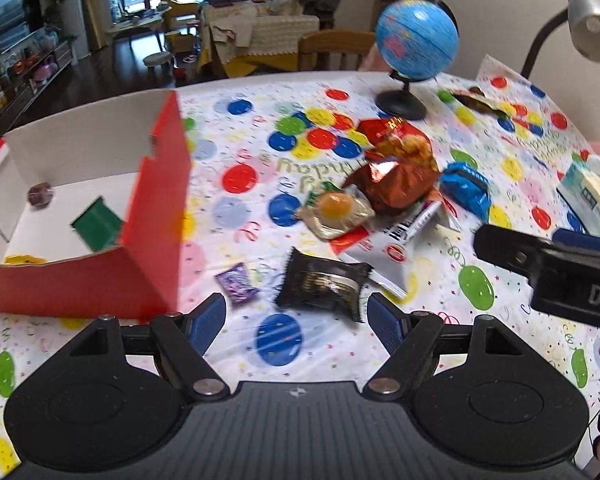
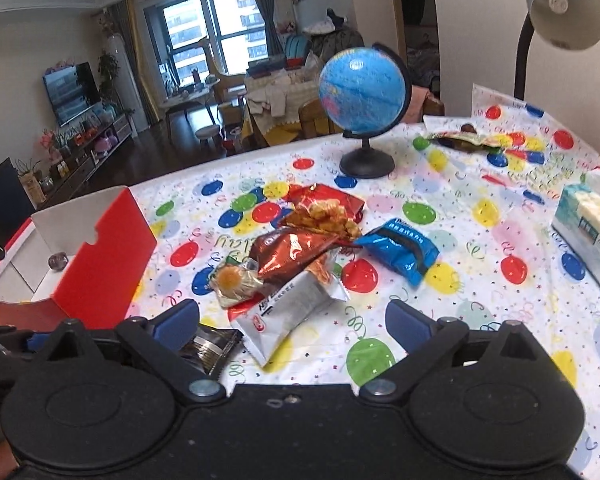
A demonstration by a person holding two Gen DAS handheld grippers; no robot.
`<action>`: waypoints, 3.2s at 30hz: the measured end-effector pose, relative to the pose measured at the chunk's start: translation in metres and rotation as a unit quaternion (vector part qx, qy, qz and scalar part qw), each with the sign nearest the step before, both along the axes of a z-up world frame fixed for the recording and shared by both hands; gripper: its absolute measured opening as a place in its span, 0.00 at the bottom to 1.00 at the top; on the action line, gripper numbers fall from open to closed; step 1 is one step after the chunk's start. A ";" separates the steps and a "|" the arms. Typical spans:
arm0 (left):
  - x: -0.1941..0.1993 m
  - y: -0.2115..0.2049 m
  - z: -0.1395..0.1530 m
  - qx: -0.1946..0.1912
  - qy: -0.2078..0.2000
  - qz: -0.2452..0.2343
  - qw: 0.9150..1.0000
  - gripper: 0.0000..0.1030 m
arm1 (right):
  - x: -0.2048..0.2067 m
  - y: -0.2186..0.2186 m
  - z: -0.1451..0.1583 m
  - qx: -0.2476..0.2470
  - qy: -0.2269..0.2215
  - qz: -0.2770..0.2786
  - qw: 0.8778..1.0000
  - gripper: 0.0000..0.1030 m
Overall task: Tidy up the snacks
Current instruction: 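Withdraw both tools from the box toward the remaining snacks, then grasp the black coffee packet with the left tool while the right tool grasps the white packet, then carry the black packet with the left tool while the right tool carries the white packet to the box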
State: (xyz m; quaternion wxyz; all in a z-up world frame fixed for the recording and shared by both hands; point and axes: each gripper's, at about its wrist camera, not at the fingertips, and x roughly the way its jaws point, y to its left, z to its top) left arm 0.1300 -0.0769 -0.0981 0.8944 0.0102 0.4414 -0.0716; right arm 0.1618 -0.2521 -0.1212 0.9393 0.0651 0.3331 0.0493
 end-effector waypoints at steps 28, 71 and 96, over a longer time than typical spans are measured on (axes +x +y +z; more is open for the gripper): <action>0.069 -0.031 -0.057 0.000 0.074 -0.028 0.997 0.75 | 0.102 0.000 -0.060 0.081 0.127 0.026 0.988 0.70; 0.030 0.008 -0.003 -0.003 0.043 0.016 0.999 0.25 | 0.017 -0.001 -0.010 0.070 0.076 0.036 0.994 0.20; 0.005 0.134 0.077 -0.041 -0.018 0.068 0.997 0.25 | 0.005 0.115 0.057 0.054 0.013 0.132 0.990 0.20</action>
